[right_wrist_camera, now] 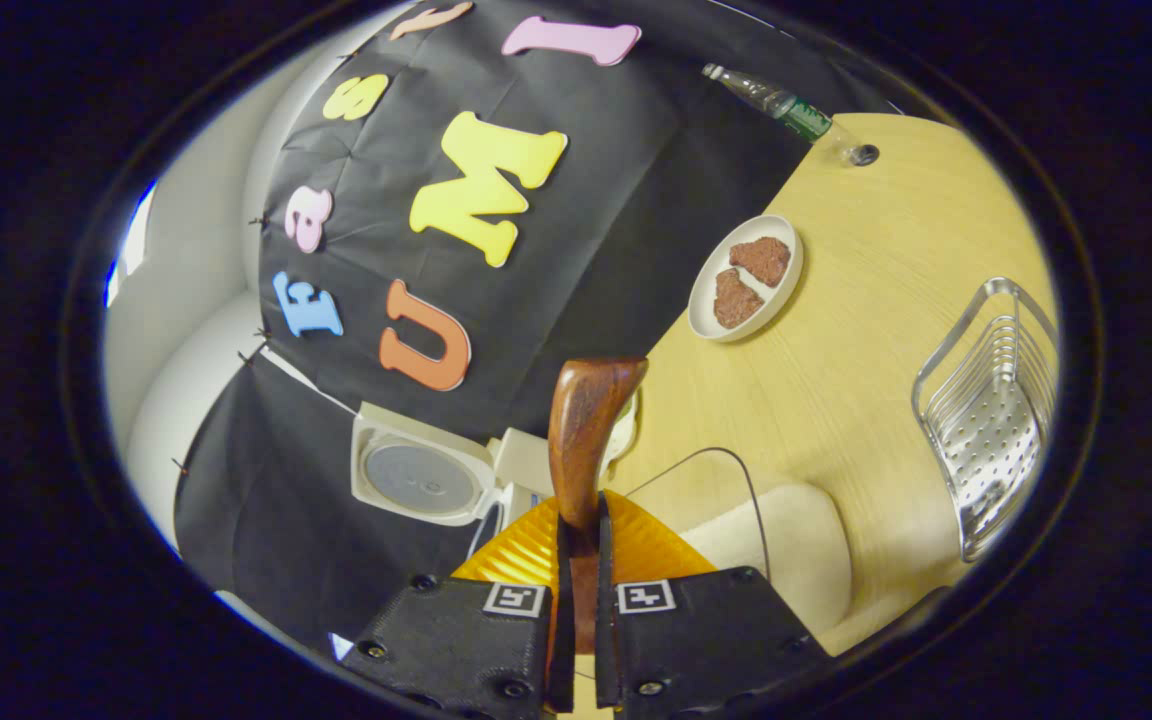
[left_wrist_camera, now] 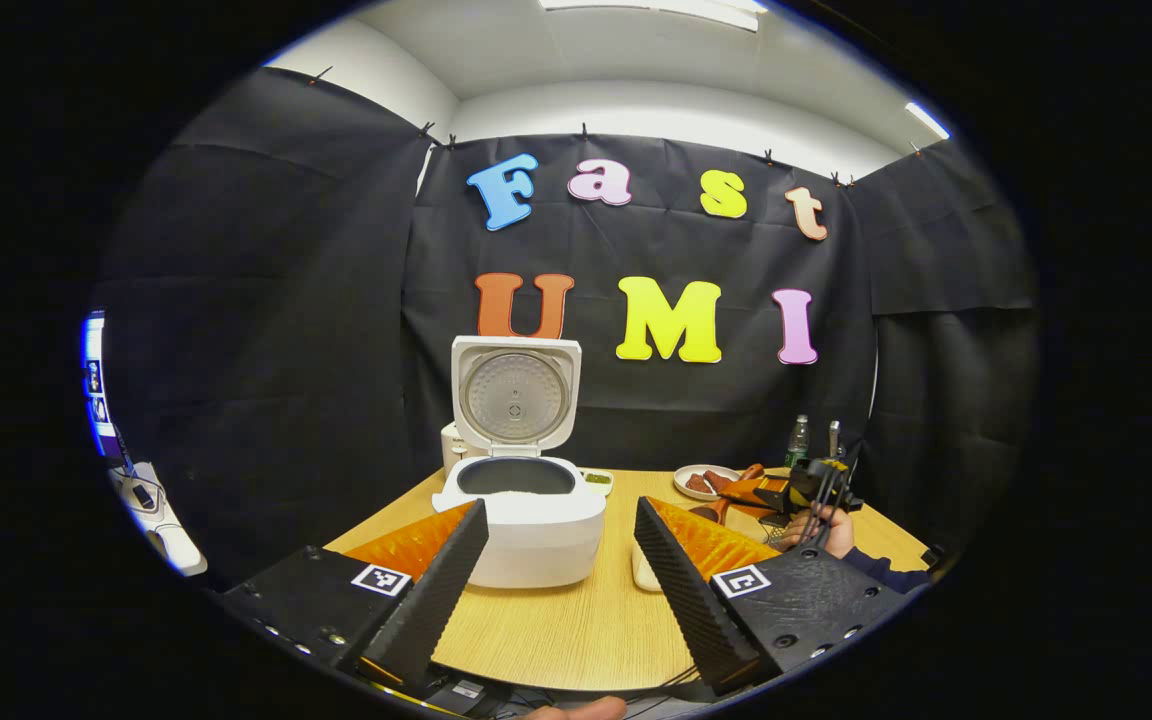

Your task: Close the left gripper, press the button to open the rice cooker; take a wooden spoon from the chopstick holder with the right hand, scoop a spoonful of rice and pour it into the rice cooker, then put the wooden spoon back into the chopstick holder.

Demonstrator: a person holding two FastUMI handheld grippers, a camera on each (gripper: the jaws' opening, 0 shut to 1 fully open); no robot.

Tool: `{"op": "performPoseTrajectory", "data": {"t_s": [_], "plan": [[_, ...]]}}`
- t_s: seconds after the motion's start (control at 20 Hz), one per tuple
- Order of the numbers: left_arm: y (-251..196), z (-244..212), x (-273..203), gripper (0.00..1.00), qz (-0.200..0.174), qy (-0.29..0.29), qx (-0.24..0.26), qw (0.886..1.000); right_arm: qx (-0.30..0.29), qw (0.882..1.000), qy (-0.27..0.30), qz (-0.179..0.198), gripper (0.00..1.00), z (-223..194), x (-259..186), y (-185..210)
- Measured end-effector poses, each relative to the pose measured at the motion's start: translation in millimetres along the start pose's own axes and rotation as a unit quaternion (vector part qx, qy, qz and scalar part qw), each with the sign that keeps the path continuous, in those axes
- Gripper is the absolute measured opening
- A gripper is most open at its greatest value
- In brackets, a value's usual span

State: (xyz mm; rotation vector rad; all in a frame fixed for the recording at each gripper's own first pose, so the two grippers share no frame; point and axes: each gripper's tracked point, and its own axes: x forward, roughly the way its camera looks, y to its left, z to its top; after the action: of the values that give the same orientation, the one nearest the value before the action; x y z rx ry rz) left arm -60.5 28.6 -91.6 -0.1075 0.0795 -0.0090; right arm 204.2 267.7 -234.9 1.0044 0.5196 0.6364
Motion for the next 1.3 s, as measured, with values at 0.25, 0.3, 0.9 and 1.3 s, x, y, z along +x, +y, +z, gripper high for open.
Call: {"op": "performPoseTrajectory", "data": {"t_s": [0.25, 0.3, 0.9, 1.3], "plan": [[3.1, 18.9, 7.7, 0.94, 0.005, -0.009, 0.014, 1.0, 0.142, 0.985, -0.004, 0.102, 0.13, 26.6, -20.2, 50.2], [6.5, 22.8, 9.6, 0.94, 0.008, -0.014, 0.017, 1.0, 0.174, 0.978, 0.001, 0.117, 0.12, 30.3, -20.4, 59.1], [33.2, 28.4, 2.0, 0.94, 0.013, -0.013, 0.014, 1.0, 0.067, 0.988, 0.027, 0.135, 0.12, 8.6, 28.7, 170.7], [48.2, 24.2, -12.5, 0.94, 0.019, -0.01, 0.011, 1.0, -0.041, 0.994, 0.061, 0.086, 0.13, -31.3, 114.2, 212.5]]}}
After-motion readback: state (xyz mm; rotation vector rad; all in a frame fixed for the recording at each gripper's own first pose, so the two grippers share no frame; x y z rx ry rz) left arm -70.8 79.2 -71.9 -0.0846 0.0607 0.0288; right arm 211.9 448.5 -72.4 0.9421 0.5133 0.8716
